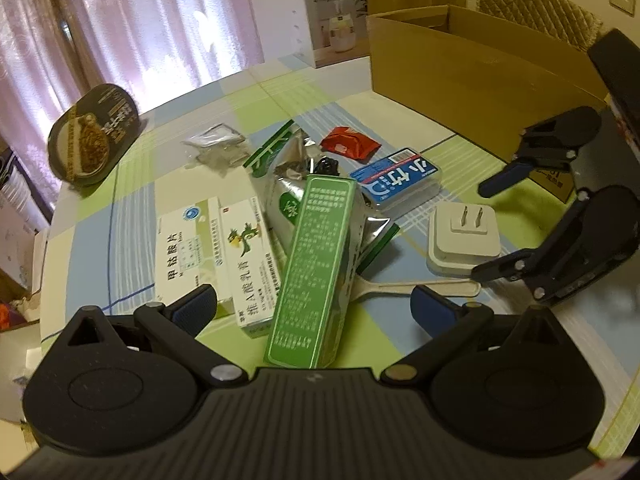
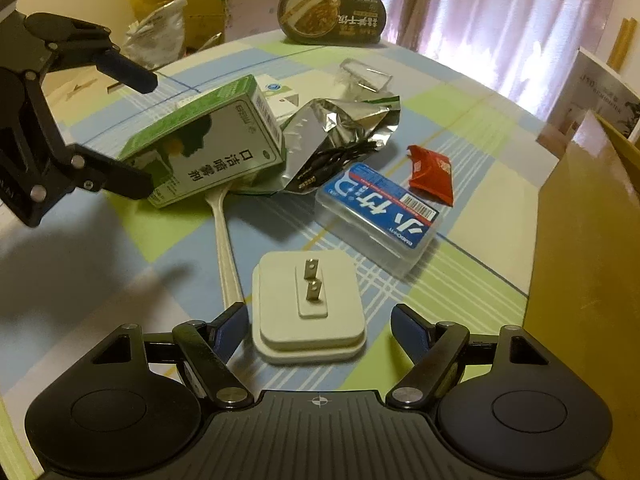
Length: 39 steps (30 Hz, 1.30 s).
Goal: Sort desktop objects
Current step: 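Grasp the white plug adapter with the right gripper while the left grasps the green box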
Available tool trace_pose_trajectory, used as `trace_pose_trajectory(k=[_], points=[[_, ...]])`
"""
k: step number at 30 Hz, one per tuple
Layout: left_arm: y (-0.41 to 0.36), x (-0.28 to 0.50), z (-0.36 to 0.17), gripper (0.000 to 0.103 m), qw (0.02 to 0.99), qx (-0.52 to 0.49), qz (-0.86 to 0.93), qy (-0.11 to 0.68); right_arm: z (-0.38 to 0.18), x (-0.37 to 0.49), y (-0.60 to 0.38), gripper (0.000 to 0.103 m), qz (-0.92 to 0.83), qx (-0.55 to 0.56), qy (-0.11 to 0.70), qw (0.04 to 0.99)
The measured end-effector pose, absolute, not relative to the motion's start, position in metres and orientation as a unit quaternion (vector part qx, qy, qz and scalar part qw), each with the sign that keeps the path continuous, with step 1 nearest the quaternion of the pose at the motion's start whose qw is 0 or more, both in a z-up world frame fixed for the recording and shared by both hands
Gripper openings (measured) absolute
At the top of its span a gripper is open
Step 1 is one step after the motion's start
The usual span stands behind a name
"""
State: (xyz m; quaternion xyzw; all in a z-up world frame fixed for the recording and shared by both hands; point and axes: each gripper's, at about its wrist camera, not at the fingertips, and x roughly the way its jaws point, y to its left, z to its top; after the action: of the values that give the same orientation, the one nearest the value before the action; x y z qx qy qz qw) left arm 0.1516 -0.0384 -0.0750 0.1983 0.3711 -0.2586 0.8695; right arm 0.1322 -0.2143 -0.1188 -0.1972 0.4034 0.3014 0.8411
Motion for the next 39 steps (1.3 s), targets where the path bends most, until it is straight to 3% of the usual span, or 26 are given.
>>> trace_pose_trajectory(k=[7,14,19,23,26,39], points=[[-0.042,0.159,-0.082,0.097,0.863,0.21,-0.27,0.372,-0.126,0.145,-0.211,0.065,0.307,-0.197,0.418,0.832],[-0.045,0.166,-0.086,0.09,0.859,0.212,-0.279,0.374,-0.127,0.149,-0.213,0.062,0.304,-0.177,0.423,0.835],[-0.044,0.176,-0.091,0.073,0.852,0.202,-0.283,0.392,-0.126,0.145,-0.217,0.062,0.291,-0.161,0.426,0.841],[-0.043,0.179,-0.092,0.035,0.849,0.197,-0.282,0.401,-0.124,0.139,-0.221,0.062,0.279,-0.146,0.428,0.847],[-0.045,0.173,-0.088,0.027,0.847,0.203,-0.286,0.399,-0.122,0.133,-0.223,0.062,0.272,-0.137,0.429,0.851],[-0.069,0.096,-0.077,0.025,0.806,0.209,-0.341,0.437,-0.107,0.074,-0.251,0.062,0.235,-0.089,0.447,0.859]])
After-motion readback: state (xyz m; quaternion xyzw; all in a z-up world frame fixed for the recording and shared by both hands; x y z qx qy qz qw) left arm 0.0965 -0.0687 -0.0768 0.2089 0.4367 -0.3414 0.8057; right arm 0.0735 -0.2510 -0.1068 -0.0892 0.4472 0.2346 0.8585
